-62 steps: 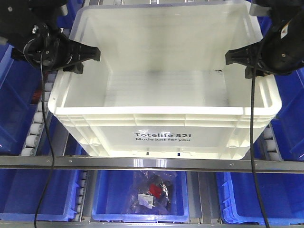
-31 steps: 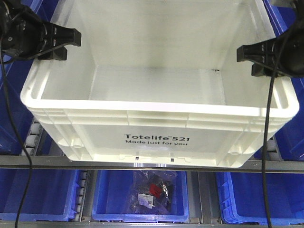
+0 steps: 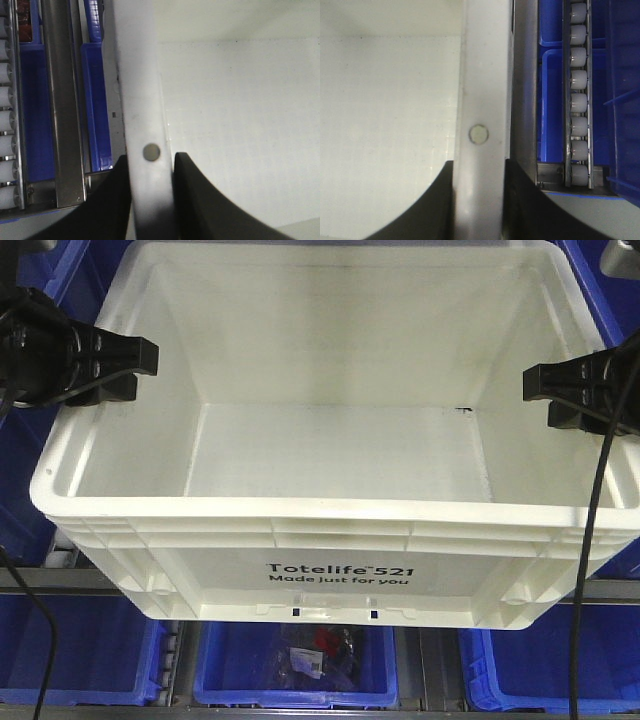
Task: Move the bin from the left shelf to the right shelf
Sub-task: 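Lift the tote and pull it off the shelf toward the robot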
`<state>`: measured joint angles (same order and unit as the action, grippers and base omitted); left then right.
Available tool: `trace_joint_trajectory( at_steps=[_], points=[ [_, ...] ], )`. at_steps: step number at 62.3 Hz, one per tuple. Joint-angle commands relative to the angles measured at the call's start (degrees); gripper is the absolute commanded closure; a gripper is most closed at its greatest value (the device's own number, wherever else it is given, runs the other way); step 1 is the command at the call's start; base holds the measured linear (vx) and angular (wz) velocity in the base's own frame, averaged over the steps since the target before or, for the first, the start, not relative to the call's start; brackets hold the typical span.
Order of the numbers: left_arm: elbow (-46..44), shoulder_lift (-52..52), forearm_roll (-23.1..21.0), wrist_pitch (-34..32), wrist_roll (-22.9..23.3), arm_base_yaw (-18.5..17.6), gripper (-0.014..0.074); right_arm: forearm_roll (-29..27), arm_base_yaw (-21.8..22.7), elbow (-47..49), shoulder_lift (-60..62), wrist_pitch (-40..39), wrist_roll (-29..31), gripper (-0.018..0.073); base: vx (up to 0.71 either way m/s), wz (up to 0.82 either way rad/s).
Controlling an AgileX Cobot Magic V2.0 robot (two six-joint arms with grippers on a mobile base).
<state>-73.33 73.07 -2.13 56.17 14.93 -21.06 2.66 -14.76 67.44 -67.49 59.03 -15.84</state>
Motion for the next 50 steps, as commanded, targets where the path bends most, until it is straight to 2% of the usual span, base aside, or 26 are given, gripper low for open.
trace_joint_trajectory(
  at_steps=[1, 50],
  points=[
    [-2.09, -2.43, 1.7, -5.74, -1.01, 0.24, 0.0603, 2.9, 0.49, 2.19, 2.06, -5.7, 0.74, 0.0562, 0.0, 0.0],
    [-2.09, -2.43, 1.7, -5.86, -1.01, 0.24, 0.0603, 2.9, 0.49, 2.19, 2.06, -5.32, 0.68, 0.0562, 0.0, 0.0]
  ],
)
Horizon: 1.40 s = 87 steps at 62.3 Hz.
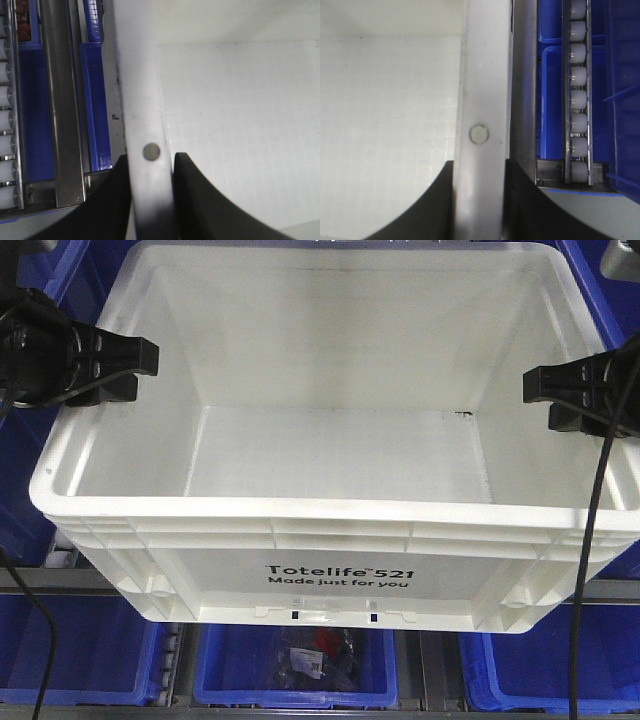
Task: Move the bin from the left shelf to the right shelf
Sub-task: 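Lift the tote and pull it off the shelf toward the robot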
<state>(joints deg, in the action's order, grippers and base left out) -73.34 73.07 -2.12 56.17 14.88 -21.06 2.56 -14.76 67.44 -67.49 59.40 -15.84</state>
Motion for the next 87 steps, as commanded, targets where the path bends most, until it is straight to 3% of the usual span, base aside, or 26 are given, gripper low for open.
trace_joint_trajectory(
  at_steps=[1, 87],
  points=[
    [-2.08, -2.43, 1.7, -5.86, -0.96, 0.24, 0.0603, 2.99, 0.49, 2.19, 2.06, -5.69, 0.68, 0.0562, 0.0, 0.0],
    [-2.08, -2.43, 1.7, -5.86, -0.96, 0.24, 0.0603, 2.99, 0.49, 2.19, 2.06, -5.69, 0.68, 0.0562, -0.02, 0.01]
  ],
)
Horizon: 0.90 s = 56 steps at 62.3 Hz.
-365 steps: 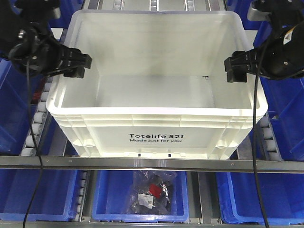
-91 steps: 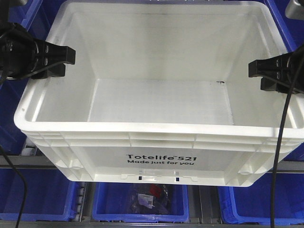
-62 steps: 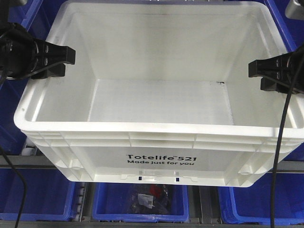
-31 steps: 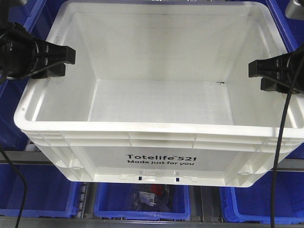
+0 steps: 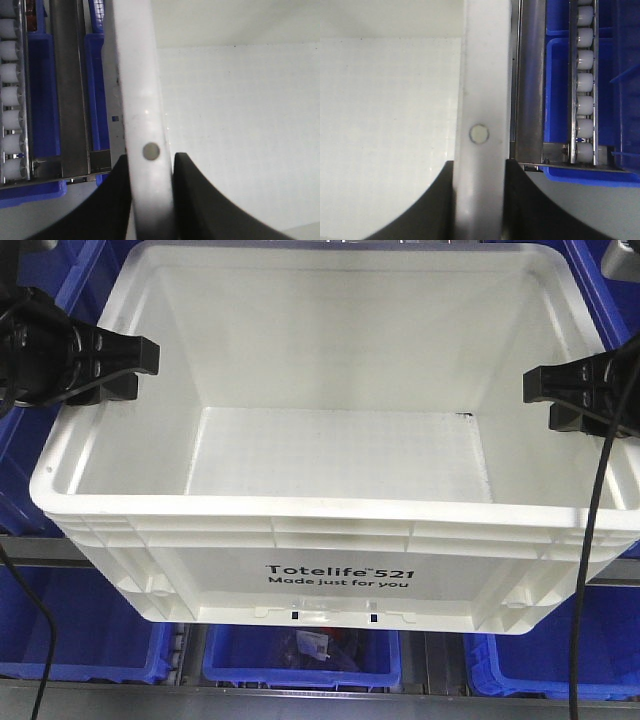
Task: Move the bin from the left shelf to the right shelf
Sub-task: 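Lift the tote and pull it off the shelf toward the robot, then hold the tote with both grippers while the base drives away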
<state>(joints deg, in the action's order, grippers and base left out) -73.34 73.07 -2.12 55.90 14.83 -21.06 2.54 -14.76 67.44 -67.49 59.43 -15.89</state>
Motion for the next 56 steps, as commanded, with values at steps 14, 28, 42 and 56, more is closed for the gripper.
trace_joint_trajectory(
  at_steps=[14, 28, 42, 56],
  points=[
    [-2.08, -2.43, 1.7, -5.59, -0.91, 0.24, 0.0603, 3.01, 0.49, 2.19, 2.06, -5.71, 0.73, 0.0562, -0.1, -0.02],
    [-2.08, -2.43, 1.7, -5.59, -0.91, 0.24, 0.0603, 3.01, 0.49, 2.19, 2.06, -5.71, 0.73, 0.0562, -0.16, -0.06],
    [-2.08, -2.43, 1.7, -5.59, -0.91, 0.24, 0.0603, 3.01, 0.49, 2.19, 2.06, -5.71, 0.73, 0.0562, -0.18, -0.05],
    [-2.08, -2.43, 1.7, -5.59, -0.91, 0.24, 0.0603, 3.01, 0.49, 2.19, 2.06, -5.71, 0.73, 0.0562, -0.16, -0.06]
  ],
)
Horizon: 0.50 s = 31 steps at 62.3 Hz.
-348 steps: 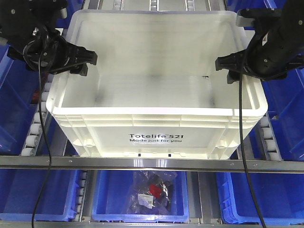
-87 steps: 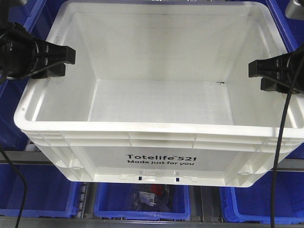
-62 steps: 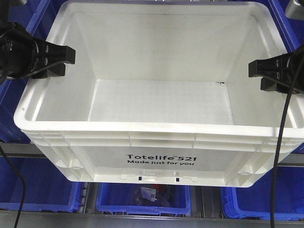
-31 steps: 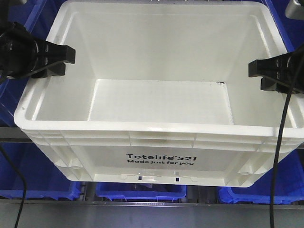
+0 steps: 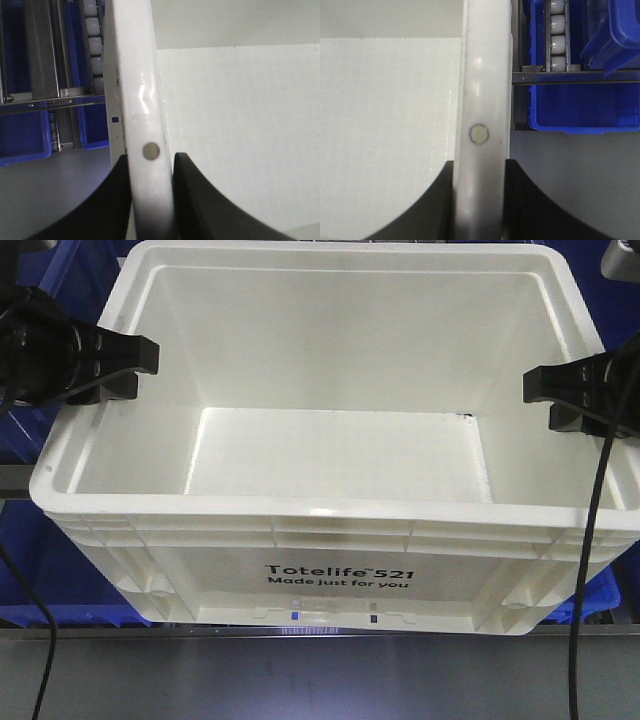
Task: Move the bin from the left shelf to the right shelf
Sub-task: 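Hold the tote with both grippers while the base drives away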
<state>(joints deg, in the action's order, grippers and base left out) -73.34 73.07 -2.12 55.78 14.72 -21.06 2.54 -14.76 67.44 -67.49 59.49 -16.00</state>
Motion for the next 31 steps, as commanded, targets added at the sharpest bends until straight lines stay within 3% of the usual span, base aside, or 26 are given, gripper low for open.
trace_joint_trajectory(
  at_steps=[1, 31],
  points=[
    [-2.08, -2.43, 1.7, -5.47, -0.8, 0.24, 0.0603, 3.01, 0.49, 2.19, 2.06, -5.78, 0.84, 0.0562, -0.16, -0.06],
    [-2.08, -2.43, 1.7, -5.47, -0.8, 0.24, 0.0603, 3.01, 0.49, 2.19, 2.06, -5.78, 0.84, 0.0561, -0.14, -0.06]
  ],
)
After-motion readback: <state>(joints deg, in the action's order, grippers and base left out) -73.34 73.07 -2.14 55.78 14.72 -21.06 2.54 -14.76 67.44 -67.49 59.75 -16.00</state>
